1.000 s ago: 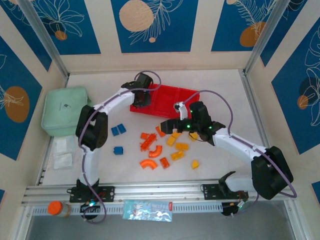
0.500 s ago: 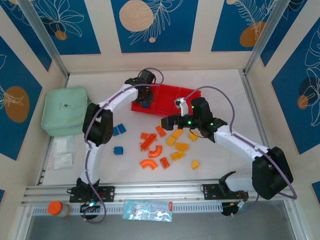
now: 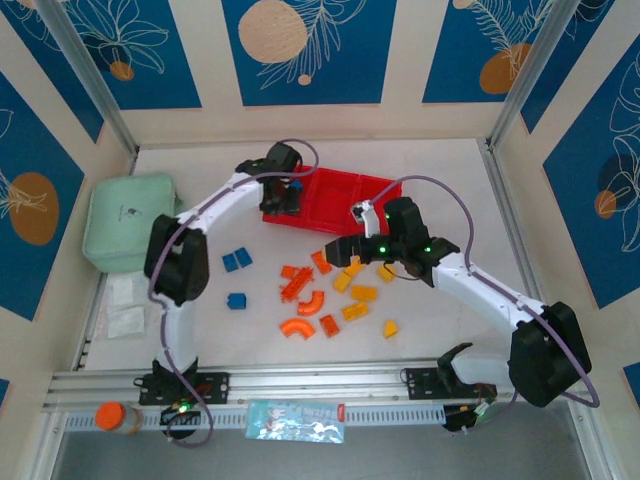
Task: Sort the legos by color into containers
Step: Place the lego in the container.
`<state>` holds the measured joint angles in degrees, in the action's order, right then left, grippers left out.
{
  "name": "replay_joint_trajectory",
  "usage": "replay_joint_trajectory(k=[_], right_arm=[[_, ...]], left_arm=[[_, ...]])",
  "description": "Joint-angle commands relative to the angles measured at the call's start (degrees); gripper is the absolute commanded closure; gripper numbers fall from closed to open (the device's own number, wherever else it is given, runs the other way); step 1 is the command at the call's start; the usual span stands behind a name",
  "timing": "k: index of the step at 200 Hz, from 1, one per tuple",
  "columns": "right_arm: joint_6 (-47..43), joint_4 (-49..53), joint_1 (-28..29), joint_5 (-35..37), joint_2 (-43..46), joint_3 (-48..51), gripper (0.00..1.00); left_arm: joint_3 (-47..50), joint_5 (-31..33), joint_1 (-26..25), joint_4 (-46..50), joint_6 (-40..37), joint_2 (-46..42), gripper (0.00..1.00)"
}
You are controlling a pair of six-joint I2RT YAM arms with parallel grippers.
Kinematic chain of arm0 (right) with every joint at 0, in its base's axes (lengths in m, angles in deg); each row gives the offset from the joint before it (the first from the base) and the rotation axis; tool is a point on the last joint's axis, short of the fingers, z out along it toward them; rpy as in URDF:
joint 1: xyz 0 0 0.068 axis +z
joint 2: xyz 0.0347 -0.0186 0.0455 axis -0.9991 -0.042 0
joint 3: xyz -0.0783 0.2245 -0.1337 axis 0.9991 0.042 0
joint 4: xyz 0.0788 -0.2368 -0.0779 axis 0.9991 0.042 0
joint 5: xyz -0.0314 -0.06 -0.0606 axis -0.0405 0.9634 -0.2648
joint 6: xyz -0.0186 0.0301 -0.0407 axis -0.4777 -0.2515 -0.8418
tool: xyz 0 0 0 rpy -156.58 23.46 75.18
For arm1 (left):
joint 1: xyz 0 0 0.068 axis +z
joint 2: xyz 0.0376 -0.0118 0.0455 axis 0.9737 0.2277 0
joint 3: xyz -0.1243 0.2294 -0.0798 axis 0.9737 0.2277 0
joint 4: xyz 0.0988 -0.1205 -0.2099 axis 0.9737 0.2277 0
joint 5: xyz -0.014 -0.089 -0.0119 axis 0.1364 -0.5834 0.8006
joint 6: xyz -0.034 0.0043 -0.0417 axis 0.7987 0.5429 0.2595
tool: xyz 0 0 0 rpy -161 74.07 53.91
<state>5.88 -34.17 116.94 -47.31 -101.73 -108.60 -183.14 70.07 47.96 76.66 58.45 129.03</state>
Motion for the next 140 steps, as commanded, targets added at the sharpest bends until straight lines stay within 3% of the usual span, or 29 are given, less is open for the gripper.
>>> replay_joint_trajectory(k=[1,44,69,95,140], right_arm=[[0.26,6.4,0.09,-0.79,1.07,-0.74,0.01],[2.27,8.85,2.6,-2.37,1.76,1.19,0.01],[2.8,10.74,5.85,0.66,2.46,2.32,0.01],[4.9,10.55,9.21,2.99,1.93,3.66,0.01],[8.72,8.14,15.63,9.3,0.77,4.32,0.01]], left_arm=[[9.59,-3.84,-0.11,-2.05,3.7,-11.15,0.57],[28.3,-2.33,-1.34,0.13,9.0,-27.69,0.52],[36.02,-2.95,-1.53,2.68,10.83,-34.49,0.49],[42.45,-4.8,-1.79,3.61,10.36,-38.57,0.43],[47.3,0.08,-1.79,6.6,9.07,-40.88,0.32]])
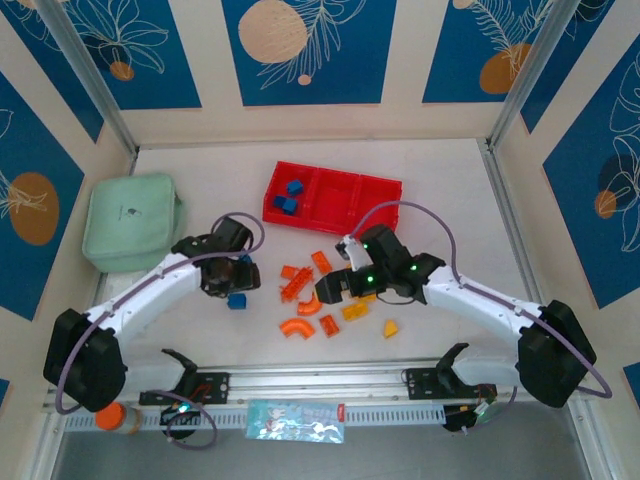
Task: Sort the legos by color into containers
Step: Place the lego in the container.
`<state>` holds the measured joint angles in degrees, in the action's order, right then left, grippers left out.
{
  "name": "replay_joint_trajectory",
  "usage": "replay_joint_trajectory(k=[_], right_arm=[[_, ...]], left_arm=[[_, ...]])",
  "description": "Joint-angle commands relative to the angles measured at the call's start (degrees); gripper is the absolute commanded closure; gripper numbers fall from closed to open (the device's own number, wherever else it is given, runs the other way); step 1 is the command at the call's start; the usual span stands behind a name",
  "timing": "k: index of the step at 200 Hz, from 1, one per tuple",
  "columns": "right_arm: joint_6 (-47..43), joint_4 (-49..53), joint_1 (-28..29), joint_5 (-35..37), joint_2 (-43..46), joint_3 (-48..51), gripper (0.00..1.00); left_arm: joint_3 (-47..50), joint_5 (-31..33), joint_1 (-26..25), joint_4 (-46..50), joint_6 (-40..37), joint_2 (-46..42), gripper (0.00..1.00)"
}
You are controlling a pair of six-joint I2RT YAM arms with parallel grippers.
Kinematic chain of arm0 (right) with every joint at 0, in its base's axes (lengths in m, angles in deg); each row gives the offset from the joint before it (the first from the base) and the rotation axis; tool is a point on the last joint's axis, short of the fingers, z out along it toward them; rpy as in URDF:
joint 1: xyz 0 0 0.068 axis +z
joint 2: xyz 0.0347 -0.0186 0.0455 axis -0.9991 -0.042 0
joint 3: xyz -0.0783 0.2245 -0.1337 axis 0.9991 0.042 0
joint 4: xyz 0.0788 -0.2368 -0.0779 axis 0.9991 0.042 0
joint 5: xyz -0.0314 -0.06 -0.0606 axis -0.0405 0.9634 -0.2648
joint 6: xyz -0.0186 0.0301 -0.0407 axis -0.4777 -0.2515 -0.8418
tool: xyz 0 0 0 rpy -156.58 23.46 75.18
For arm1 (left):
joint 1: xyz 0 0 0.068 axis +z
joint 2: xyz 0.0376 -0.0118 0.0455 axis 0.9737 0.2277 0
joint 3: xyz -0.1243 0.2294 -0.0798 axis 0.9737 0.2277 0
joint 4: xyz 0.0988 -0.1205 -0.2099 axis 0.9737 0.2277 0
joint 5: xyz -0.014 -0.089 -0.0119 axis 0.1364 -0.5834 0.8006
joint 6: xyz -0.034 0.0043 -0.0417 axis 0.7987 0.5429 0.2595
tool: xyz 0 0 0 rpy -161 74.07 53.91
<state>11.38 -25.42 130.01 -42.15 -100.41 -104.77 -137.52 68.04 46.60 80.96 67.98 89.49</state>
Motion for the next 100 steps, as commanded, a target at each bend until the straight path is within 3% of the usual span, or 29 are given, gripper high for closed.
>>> replay_joint_trajectory(k=[1,33,100], right_arm=[[3.33,-0.69,2.66,4.28,-0.53,0.49,0.01],[6.74,-2.96,4.86,6.69,-2.35,-0.25,0.01],[8.54,-3.93,5.84,9.19,-4.96,-2.06,0.01]], left_arm=[[1.77,2.1,-0.43,2.27,-0.5,-1.29,0.31],[4.32,-0.36,-0.35,-2.53,-2.23,1.59,0.28],[4.25,2.17,-0.13,-6.14,-2.1,9.37,0.28]])
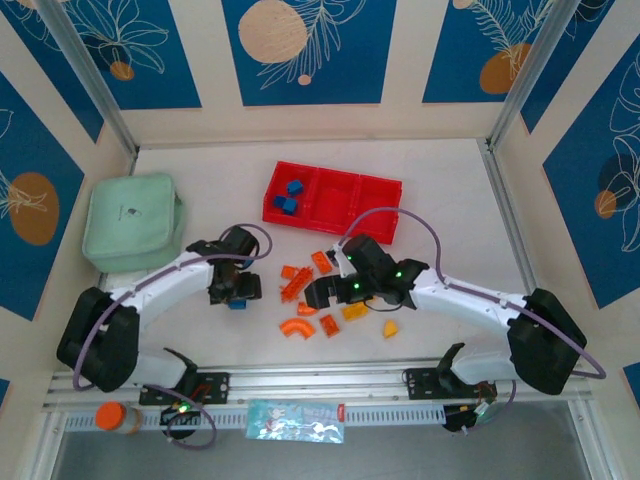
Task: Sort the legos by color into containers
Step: Place the lego in the container, then pick up the lego from the bottom-left of the table.
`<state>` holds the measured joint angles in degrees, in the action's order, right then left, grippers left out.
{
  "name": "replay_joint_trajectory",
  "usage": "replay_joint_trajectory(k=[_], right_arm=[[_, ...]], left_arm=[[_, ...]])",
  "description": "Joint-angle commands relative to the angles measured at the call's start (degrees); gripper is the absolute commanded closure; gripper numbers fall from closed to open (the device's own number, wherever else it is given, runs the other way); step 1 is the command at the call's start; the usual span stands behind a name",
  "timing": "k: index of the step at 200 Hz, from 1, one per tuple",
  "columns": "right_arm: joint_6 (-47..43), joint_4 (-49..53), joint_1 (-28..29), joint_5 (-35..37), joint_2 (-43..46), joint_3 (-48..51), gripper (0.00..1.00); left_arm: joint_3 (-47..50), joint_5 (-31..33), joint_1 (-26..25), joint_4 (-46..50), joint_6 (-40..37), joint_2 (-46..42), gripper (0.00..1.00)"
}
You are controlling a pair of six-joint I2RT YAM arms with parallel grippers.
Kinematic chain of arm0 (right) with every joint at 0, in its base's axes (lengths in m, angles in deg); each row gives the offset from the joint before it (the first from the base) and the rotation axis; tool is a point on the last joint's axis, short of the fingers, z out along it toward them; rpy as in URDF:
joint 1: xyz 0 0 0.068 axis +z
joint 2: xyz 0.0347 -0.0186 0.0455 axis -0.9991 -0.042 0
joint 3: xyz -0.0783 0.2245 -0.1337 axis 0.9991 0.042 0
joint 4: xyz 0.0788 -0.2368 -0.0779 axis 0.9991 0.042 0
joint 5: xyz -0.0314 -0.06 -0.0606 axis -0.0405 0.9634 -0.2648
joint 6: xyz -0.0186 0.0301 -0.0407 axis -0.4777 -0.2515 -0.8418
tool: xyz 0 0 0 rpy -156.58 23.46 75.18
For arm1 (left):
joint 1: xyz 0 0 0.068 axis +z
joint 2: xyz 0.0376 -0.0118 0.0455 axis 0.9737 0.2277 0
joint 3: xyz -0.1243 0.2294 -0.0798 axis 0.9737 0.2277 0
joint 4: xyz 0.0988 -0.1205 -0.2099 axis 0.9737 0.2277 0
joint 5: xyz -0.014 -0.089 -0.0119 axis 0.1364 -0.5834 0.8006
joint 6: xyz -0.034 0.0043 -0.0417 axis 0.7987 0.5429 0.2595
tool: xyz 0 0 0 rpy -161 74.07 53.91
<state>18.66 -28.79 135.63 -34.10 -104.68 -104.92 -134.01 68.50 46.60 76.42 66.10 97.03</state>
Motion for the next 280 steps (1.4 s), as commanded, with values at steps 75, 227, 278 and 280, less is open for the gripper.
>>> replay_joint_trajectory(k=[75,227,278,280], right_arm=[[1.27,0.65,-0.55,0.45,-1.7,-3.71,0.01],[-1.52,1.65,-4.82,-5.82,-2.96,-6.09,0.01],[-2.01,0.74,-6.86,-8.45,-4.49,-6.75,0.01],[-2.06,0.63,-6.89,-8.52,-4.51,-6.63,0.01]], left_arm=[[1.55,1.08,-0.17,-2.55,-0.79,3.62,0.44],[10.03,-3.59,-0.43,-0.85,8.4,-8.09,0.41],[9.54,-3.29,-0.43,-0.93,7.59,-6.83,0.58],[9.53,-3.29,-0.43,-0.97,7.55,-6.84,0.59]])
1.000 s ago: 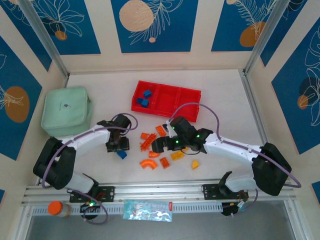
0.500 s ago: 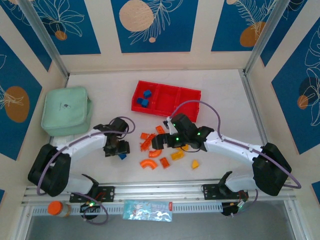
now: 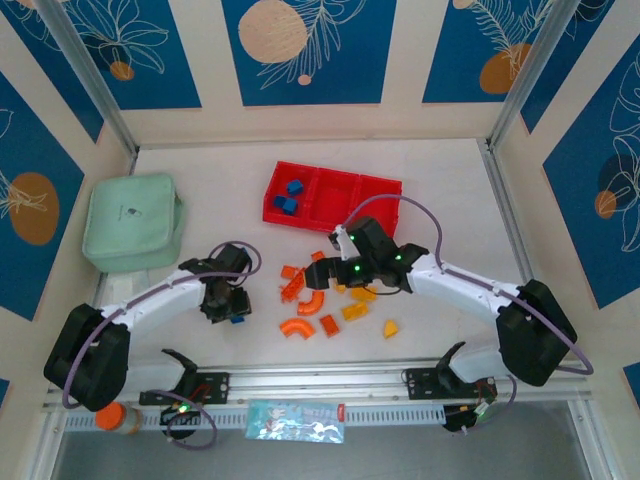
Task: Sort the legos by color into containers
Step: Pick up the lego from the bottom-left of the table.
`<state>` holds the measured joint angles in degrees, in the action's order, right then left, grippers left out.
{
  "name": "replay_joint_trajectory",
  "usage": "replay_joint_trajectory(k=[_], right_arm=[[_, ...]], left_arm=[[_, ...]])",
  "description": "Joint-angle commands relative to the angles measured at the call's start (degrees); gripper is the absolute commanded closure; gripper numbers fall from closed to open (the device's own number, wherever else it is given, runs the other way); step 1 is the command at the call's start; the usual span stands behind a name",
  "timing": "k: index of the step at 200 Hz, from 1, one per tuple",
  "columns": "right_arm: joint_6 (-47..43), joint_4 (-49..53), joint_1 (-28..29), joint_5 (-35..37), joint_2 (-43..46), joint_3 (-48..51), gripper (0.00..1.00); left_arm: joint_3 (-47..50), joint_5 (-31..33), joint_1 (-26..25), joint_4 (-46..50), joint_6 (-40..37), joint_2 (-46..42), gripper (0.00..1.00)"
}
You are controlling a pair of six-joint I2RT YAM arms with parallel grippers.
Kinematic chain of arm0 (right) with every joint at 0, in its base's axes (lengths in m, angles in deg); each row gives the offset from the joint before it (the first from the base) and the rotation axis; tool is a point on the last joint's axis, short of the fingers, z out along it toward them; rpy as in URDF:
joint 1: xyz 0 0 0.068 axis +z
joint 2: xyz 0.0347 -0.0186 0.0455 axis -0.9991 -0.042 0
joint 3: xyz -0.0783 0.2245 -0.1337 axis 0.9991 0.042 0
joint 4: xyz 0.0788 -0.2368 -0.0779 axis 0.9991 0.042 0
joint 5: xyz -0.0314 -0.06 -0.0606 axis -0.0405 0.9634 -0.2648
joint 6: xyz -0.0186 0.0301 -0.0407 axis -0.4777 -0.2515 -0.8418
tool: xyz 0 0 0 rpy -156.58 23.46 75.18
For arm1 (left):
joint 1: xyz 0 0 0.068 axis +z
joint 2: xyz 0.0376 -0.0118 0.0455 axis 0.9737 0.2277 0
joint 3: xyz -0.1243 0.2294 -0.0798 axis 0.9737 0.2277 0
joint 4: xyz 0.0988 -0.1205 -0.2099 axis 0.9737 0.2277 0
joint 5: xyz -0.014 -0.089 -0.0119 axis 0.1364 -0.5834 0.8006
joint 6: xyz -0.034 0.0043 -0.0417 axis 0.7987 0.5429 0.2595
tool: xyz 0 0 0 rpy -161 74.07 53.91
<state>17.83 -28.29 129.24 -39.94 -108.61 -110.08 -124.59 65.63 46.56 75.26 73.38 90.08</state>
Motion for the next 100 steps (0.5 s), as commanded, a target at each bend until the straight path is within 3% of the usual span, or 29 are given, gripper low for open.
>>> replay_joint_trajectory(k=[1,51,100], right_arm=[[-1.24,0.05,-0.51,-2.74,-0.58,-1.48,0.01],[-0.81,-0.2,-1.47,-4.61,-1.64,-2.53,0.01],[-1.97,1.86,-3.95,-5.81,0.17,-4.26,0.01]], left_arm=[[0.09,-0.42,-0.39,0.2,0.25,0.11,0.59],[-1.56,0.11,-0.39,1.96,-0.92,-0.26,0.7],[-5.99,0.79,-0.45,6.18,-1.78,-2.82,0.72]])
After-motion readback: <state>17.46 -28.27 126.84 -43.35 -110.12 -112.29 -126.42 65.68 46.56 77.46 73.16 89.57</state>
